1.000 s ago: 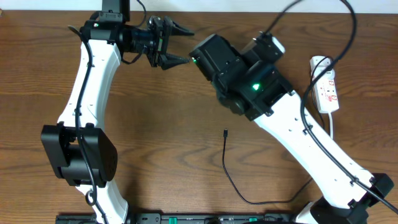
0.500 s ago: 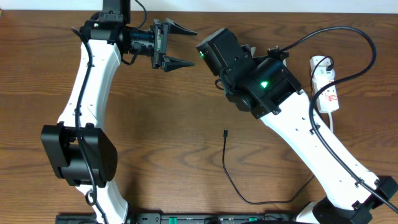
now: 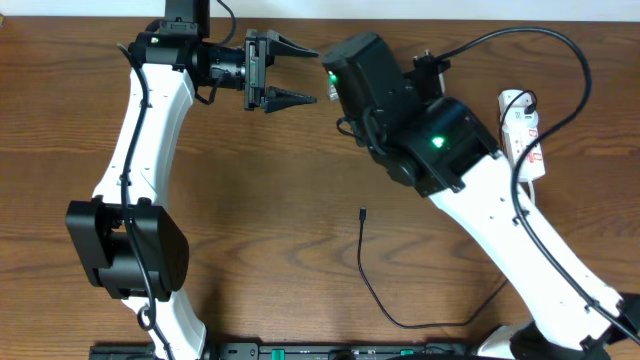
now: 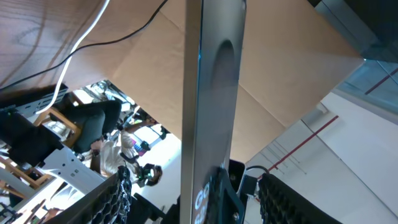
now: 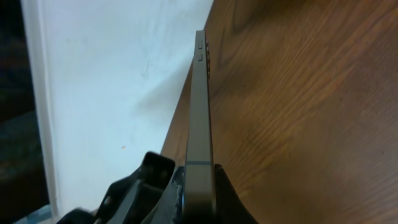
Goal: Plug charger to phone and switch on socket
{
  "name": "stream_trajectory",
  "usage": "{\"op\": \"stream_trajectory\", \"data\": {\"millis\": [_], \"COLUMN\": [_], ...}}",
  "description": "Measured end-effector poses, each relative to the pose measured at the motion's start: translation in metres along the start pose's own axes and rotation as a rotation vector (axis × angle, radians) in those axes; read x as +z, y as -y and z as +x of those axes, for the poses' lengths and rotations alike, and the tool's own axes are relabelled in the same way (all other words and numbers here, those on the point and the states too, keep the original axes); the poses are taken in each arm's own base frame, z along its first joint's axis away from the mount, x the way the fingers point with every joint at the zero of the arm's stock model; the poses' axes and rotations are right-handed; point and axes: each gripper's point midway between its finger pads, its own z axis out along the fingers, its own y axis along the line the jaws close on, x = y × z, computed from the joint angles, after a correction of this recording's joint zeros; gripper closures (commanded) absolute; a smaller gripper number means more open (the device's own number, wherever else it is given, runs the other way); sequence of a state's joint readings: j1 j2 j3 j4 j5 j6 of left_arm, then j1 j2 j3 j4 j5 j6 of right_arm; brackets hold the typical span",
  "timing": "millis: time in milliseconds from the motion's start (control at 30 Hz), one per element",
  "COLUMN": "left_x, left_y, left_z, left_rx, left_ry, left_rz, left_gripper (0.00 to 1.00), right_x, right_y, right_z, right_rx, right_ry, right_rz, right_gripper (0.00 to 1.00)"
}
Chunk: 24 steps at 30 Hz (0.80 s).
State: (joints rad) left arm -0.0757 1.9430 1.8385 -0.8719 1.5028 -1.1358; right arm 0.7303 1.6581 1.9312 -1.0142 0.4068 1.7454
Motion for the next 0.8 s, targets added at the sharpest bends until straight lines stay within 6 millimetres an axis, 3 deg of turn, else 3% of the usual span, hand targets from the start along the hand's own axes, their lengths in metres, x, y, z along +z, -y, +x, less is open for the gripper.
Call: {"op": "stream_trajectory", "data": {"millis": [233, 733, 800], "left_x": [0.0, 0.0, 0.0], "left_y": [0.001, 0.003, 0.003], "left_z": [0.003, 0.007, 0.007], "left_rx": [0.004, 0.003, 0.002], "left_ry": [-0.017, -0.038, -0.038], "left_rz": [0.006, 0.015, 0.015], "left_gripper": [0.37, 0.37, 0.41], "right_x": [-0.018, -0.017, -0.017], "right_y": [-0.007, -0.004, -0.005], "right_z": [-0.001, 0.023, 0.028], "right_rx": [0.03, 0.163, 0.165], "right_ry": [-0.039, -0.08, -0.085], "right_rz": [-0.035, -0.047, -0.056], "right_gripper": [0.99, 0.99, 0.99]}}
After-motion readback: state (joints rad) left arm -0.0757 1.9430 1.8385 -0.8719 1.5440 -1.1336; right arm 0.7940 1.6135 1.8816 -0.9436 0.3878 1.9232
